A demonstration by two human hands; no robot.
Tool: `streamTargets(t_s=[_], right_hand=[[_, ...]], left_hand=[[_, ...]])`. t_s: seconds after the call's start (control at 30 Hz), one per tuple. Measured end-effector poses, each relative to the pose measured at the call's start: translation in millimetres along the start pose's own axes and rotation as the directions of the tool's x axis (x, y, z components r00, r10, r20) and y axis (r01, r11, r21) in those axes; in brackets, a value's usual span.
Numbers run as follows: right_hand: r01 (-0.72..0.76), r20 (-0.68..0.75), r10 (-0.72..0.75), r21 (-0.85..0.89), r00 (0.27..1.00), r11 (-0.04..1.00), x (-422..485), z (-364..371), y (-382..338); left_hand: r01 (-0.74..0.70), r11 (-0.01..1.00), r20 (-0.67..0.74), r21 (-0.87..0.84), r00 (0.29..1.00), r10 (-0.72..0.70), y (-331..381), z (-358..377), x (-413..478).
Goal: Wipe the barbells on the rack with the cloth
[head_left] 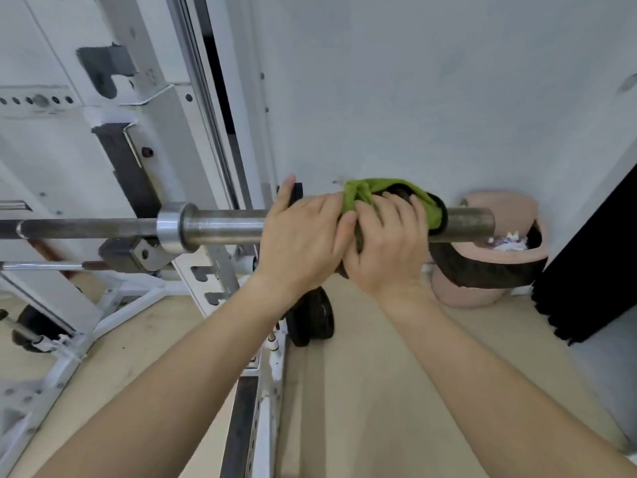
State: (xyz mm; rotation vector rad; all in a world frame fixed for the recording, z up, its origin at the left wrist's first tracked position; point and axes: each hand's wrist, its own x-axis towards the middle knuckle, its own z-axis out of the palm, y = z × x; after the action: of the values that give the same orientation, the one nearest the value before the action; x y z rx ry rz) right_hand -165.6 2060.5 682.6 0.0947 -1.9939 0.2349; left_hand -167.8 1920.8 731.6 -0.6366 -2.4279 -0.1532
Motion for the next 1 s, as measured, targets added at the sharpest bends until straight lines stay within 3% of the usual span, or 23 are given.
streamTargets(t_s=[0.23,0.43,0.53,0.63,0.73,0.9,1.0], right_hand=[[0.039,0.090,-0.049,0.104,0.995,0.994,18.0,42.1,-136.5],[0.219,0.141,-0.226,0.068,0.964,0.973,21.4,30.1,-108.1],[0.148,0.206,-0.146,0.005,0.968,0.989,25.5,11.6,-79.9],[-0.051,0.272,0.060,-0.040,0.961,0.998,30.5,-4.3,-61.3],[-0.155,0.330,0.163,-0.052,0.930,0.987,39.3,-0.3,-90.6],[0.048,0.442,-0.102,0.132,0.891,0.990,49.8,25.6,-176.3],[0.135,0.418,-0.173,0.118,0.892,0.984,46.7,25.6,-167.4]], left_hand=[[0.266,0.924,-0.059,0.276,0.964,-0.260,-124.4,-31.5,-54.7],[0.364,0.913,-0.077,0.185,0.931,-0.356,-132.3,-25.5,-81.2],[0.372,0.913,-0.137,0.167,0.926,-0.353,-123.5,-25.1,-103.0],[0.351,0.915,-0.178,0.200,0.931,-0.318,-120.6,-25.2,-127.2],[0.323,0.916,-0.188,0.239,0.940,-0.283,-120.0,-24.1,-140.1],[0.354,0.899,-0.234,0.258,0.926,-0.297,-119.7,-28.3,-129.6],[0.371,0.881,-0.203,0.294,0.925,-0.322,-116.1,-25.5,-115.3]])
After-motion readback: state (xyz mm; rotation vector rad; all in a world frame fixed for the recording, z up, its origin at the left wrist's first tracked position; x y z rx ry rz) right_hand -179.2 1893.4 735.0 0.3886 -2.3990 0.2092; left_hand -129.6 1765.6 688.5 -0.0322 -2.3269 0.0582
